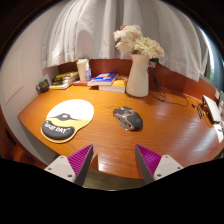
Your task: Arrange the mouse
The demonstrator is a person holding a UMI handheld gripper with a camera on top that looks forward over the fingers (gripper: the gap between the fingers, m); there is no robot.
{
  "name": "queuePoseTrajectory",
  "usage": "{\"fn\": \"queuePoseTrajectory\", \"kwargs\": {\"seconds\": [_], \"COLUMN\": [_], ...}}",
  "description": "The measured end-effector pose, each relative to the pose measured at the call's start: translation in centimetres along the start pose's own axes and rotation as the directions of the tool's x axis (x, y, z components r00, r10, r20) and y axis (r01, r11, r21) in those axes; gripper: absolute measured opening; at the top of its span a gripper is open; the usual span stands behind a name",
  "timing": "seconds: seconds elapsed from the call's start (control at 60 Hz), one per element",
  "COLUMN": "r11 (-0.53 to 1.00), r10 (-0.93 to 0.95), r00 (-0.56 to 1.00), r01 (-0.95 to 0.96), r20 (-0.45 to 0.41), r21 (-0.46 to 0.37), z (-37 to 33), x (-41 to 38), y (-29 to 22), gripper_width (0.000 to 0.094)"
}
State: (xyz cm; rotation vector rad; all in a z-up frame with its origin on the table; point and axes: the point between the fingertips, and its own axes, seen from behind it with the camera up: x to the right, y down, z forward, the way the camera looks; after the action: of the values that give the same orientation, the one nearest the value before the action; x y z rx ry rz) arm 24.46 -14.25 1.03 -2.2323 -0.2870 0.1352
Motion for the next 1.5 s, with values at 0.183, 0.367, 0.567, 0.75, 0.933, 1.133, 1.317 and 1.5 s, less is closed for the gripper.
{"fn": "queuePoseTrajectory", "kwargs": {"seconds": [0.183, 0.367, 0.567, 0.75, 0.933, 1.133, 1.317, 1.5], "r11": [1.000, 1.000, 0.999, 0.997, 0.994, 0.989, 0.973, 0.973], "r10": [0.002, 0.012, 0.025, 0.067, 0.100, 0.135, 0.216, 0.221], "r00": [0.999, 0.999, 0.999, 0.997, 0.991, 0.979, 0.951, 0.937], "r01": [-0.002, -0.013, -0.025, -0.069, -0.103, -0.142, -0.228, -0.193], "r20": [-0.032, -0.032, -0.031, -0.045, -0.085, -0.152, -0.220, -0.270], "r21": [0.001, -0.013, -0.023, -0.038, -0.036, -0.037, -0.031, 0.127], "z": [6.2, 11.0, 14.0, 15.5, 16.0, 16.5, 14.9, 8.3], "x": [4.3, 6.6, 8.0, 8.8, 9.2, 9.7, 9.2, 3.9], "y": [-3.6, -6.4, -8.5, -9.4, -9.8, -10.4, -12.6, -22.6], "gripper_width": [0.0840, 0.0834, 0.0736, 0.0559, 0.0495, 0.0387, 0.0387, 0.0388]}}
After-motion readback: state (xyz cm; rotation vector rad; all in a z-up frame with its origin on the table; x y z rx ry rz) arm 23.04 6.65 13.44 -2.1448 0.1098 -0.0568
